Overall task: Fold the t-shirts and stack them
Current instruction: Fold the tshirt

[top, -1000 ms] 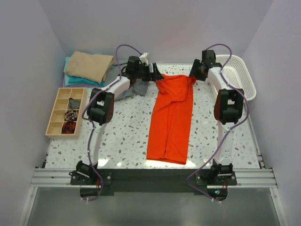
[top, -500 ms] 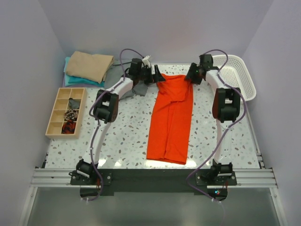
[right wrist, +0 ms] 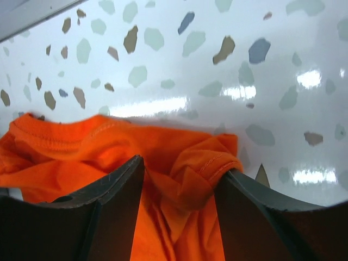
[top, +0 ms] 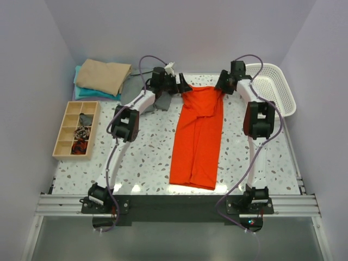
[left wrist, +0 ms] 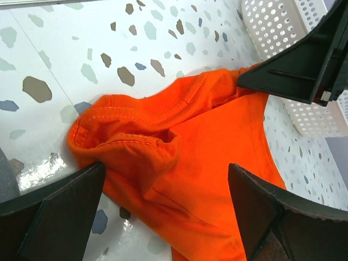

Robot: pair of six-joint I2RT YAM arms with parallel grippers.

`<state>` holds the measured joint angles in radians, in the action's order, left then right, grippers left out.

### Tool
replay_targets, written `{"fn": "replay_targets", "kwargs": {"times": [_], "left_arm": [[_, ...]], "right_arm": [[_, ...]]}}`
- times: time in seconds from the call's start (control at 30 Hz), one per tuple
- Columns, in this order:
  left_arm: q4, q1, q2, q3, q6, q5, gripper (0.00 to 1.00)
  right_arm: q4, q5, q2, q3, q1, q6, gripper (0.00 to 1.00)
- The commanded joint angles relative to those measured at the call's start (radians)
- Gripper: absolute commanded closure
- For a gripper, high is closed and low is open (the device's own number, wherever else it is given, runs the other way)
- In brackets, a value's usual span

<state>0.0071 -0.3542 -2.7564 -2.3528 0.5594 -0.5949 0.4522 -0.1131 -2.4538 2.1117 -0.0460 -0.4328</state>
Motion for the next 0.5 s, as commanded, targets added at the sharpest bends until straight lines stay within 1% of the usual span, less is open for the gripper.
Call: {"fn": "replay_targets", "kwargs": {"times": [0.0, 0.07, 0.17, 0.2, 0.27, 0.3, 0.33, 0.43, 0.47], "left_arm": [[0.094, 0.009, -0.028, -0.077, 0.010, 0.038, 0.00], [0.103, 0.012, -0.042, -0.092, 0.005, 0.061, 0.00], [0.125, 0.015, -0.046, -0.109, -0.007, 0.089, 0.00], [0.134, 0.015, -0.045, -0.112, -0.012, 0.101, 0.00], [0.145, 0.015, -0.048, -0.118, -0.029, 0.127, 0.00], [0.145, 0.015, -0.051, -0.137, -0.033, 0.136, 0.00], [0.145, 0.015, -0.055, -0.144, -0.047, 0.147, 0.00], [0.169, 0.017, -0.057, -0.149, -0.061, 0.167, 0.01], [0.174, 0.017, -0.057, -0.151, -0.068, 0.171, 0.05]], "right_arm": [[0.025, 0.036, -0.057, 0.157, 0.005, 0.017, 0.43], [0.028, 0.038, -0.089, 0.212, 0.006, 0.012, 0.43], [0.037, 0.012, -0.137, 0.281, 0.006, 0.006, 0.49], [0.023, 0.003, -0.142, 0.283, 0.006, 0.005, 0.61], [-0.012, -0.010, -0.151, 0.289, 0.006, -0.004, 0.74], [-0.023, -0.035, -0.155, 0.292, 0.008, -0.006, 0.83], [-0.032, -0.057, -0.160, 0.298, 0.008, -0.009, 1.00], [-0.078, -0.154, -0.180, 0.309, 0.008, -0.001, 1.00], [-0.128, -0.187, -0.178, 0.283, 0.008, 0.003, 1.00]]}}
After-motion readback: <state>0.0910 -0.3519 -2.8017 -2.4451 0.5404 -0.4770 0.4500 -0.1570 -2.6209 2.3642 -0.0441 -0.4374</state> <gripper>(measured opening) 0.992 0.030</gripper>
